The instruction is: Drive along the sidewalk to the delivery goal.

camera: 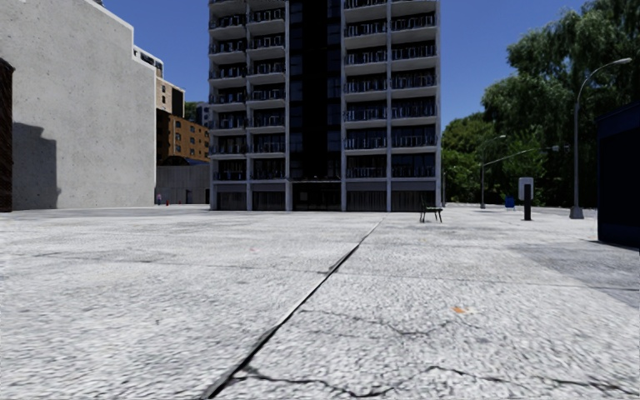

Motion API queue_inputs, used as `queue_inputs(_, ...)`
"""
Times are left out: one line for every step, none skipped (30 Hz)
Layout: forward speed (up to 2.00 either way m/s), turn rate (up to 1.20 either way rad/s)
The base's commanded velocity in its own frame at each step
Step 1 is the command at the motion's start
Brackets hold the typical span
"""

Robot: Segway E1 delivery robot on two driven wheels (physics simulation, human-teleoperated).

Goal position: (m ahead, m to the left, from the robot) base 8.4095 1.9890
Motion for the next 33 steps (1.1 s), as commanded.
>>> queue_inputs(2.0,0.5)
queue_inputs(2.0,0.5)
queue_inputs(2.0,0.5)
queue_inputs(2.0,0.5)
queue_inputs(2.0,0.5)
queue_inputs(2.0,0.5)
queue_inputs(2.0,0.48)
queue_inputs(2.0,0.48)
queue_inputs(2.0,0.47)
queue_inputs(2.0,0.47)
queue_inputs(2.0,0.45)
queue_inputs(2.0,0.45)
queue_inputs(2.0,0.43)
queue_inputs(2.0,0.42)
queue_inputs(2.0,0.42)
queue_inputs(2.0,0.42)
queue_inputs(2.0,0.42)
queue_inputs(2.0,0.42)
queue_inputs(2.0,0.36)
queue_inputs(2.0,0.31)
queue_inputs(2.0,0.31)
queue_inputs(2.0,0.3)
queue_inputs(2.0,0.28)
queue_inputs(2.0,0.0)
queue_inputs(2.0,0.0)
queue_inputs(2.0,0.0)
queue_inputs(2.0,0.0)
queue_inputs(2.0,0.0)
queue_inputs(2.0,0.0)
queue_inputs(2.0,0.0)
queue_inputs(2.0,0.0)
queue_inputs(2.0,0.0)
queue_inputs(2.0,0.0)
